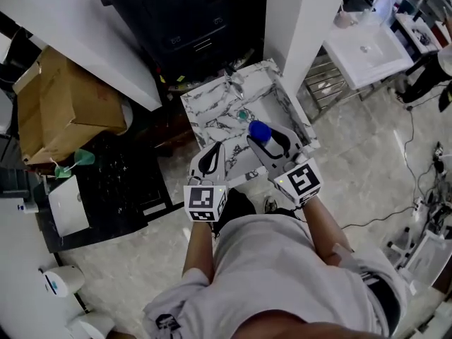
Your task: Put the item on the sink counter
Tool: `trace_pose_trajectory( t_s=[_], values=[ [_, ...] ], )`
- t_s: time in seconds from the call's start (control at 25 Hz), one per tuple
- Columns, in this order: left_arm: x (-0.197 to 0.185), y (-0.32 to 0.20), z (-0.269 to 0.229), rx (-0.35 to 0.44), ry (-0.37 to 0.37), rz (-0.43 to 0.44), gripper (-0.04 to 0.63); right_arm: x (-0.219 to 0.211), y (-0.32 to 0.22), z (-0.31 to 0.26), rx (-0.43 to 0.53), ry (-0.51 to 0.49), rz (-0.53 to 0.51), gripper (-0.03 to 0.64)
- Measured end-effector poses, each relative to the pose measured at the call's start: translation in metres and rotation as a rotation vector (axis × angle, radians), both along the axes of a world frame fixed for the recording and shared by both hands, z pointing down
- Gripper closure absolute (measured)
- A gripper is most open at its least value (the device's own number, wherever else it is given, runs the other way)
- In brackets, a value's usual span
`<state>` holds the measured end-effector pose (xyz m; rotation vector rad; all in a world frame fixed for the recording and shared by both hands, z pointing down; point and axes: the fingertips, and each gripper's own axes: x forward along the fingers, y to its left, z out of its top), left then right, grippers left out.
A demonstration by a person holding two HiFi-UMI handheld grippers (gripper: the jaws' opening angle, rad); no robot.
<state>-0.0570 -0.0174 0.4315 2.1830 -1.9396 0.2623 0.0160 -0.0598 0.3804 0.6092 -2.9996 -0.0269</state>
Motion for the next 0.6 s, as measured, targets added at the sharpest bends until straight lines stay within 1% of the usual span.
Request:
trace_pose_trajectory(
  t_s=[0.16,0.4,0.48,0.6],
  values=[
    [-0.018,-0.021,0.009,-0.025,0.026,0.088,0.585,-0.018,-0.013,0.007,-0.020,0.018,0.009,0.465],
    [-0.032,-0.050,0.022,-0.038,0.098,0.224,0.584,-0.036,-0.034,0.021,-0.023,0.044,0.038,0.465],
    [-0.037,-0.056,0.027,-0.042,0.102,0.257,0.585,-0.044,-0.038,0.023,-0.022,0.050,0.038,0.465],
    [-0.048,-0.067,0.033,-0.042,0.116,0.288,0.584,-0.057,-0.039,0.030,-0.031,0.086,0.016,0.465]
  ],
)
